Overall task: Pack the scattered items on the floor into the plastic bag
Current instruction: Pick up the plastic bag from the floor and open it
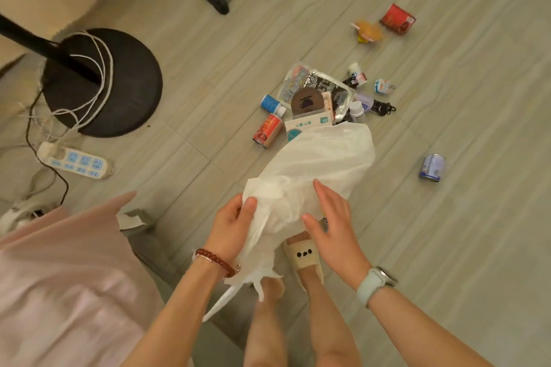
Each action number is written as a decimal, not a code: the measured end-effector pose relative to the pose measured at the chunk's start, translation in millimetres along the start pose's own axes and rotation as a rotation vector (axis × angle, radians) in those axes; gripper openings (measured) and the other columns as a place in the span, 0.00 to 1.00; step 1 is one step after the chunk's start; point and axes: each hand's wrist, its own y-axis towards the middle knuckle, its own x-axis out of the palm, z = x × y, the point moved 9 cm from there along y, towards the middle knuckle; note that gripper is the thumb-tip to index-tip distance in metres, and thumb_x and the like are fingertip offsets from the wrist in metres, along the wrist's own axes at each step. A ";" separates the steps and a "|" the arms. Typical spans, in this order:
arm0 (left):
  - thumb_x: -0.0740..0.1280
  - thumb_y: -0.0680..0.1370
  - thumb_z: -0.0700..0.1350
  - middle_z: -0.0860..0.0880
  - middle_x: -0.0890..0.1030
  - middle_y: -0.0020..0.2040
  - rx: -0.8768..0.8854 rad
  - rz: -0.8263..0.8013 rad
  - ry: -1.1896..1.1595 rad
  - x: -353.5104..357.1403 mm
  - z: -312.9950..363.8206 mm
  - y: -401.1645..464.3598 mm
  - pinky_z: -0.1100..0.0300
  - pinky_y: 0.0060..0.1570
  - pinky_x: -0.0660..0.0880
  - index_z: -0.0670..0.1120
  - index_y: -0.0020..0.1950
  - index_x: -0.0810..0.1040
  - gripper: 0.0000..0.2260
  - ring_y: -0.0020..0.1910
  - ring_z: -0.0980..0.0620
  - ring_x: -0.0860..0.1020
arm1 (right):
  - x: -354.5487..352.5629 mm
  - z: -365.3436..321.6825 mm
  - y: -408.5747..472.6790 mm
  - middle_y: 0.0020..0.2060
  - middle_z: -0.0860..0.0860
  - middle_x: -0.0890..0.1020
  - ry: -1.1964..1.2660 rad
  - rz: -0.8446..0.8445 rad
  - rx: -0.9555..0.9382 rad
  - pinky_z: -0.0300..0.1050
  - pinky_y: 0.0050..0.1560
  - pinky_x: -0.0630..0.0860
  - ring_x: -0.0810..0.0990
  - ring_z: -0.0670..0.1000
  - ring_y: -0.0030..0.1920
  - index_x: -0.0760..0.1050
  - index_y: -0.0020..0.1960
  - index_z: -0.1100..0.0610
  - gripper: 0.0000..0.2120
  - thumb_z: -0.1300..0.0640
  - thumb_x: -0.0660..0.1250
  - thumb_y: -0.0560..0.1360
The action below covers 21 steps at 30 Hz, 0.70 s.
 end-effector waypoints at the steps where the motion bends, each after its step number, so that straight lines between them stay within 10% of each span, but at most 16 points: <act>1: 0.59 0.79 0.47 0.44 0.77 0.41 -0.018 -0.017 -0.005 0.3 2.6 -7.2 0.53 0.43 0.72 0.41 0.48 0.77 0.11 0.40 0.48 0.74 | -2.9 -5.3 2.6 0.61 0.45 0.67 -0.002 0.010 0.008 0.37 0.66 0.56 0.60 0.44 0.63 0.61 0.71 0.53 0.26 0.47 0.59 0.75; 5: 0.59 0.78 0.48 0.44 0.78 0.52 0.042 0.107 0.177 -19.5 25.4 -25.3 0.54 0.46 0.72 0.44 0.58 0.72 0.12 0.43 0.47 0.76 | -14.6 -30.2 19.1 0.48 0.57 0.79 -0.004 -0.020 0.021 0.36 0.53 0.63 0.72 0.56 0.54 0.77 0.51 0.62 0.08 0.61 0.62 0.77; 8: 0.59 0.78 0.51 0.43 0.69 0.66 0.418 0.301 0.549 -40.1 77.4 -45.8 0.54 0.60 0.69 0.47 0.70 0.62 0.22 0.59 0.47 0.72 | -17.0 -60.3 27.6 0.48 0.57 0.80 -0.120 -0.135 -0.087 0.37 0.47 0.60 0.72 0.56 0.54 0.78 0.50 0.62 0.09 0.59 0.61 0.77; 12: 0.49 0.74 0.67 0.46 0.64 0.72 0.847 0.046 1.028 -1.5 103.2 -64.7 0.50 0.63 0.66 0.52 0.73 0.53 0.31 0.68 0.45 0.67 | -29.6 -99.2 35.2 0.45 0.53 0.80 -0.075 -0.180 -0.142 0.35 0.44 0.60 0.72 0.50 0.51 0.79 0.50 0.60 0.09 0.58 0.62 0.76; 15: 0.45 0.70 0.72 0.49 0.71 0.66 0.716 -0.067 0.928 4.7 99.1 -54.8 0.53 0.50 0.77 0.61 0.71 0.48 0.32 0.57 0.50 0.75 | -42.0 -110.7 36.4 0.44 0.53 0.80 0.145 -0.113 -0.098 0.39 0.52 0.70 0.75 0.49 0.47 0.79 0.49 0.61 0.07 0.61 0.64 0.75; 21: 0.60 0.78 0.47 0.52 0.79 0.52 0.385 0.224 0.263 -19.5 93.3 -44.4 0.70 0.50 0.71 0.46 0.56 0.79 0.12 0.53 0.54 0.75 | -73.2 -86.1 0.8 0.50 0.43 0.70 0.312 0.276 -0.089 0.46 0.58 0.74 0.73 0.49 0.56 0.73 0.58 0.59 0.12 0.60 0.64 0.75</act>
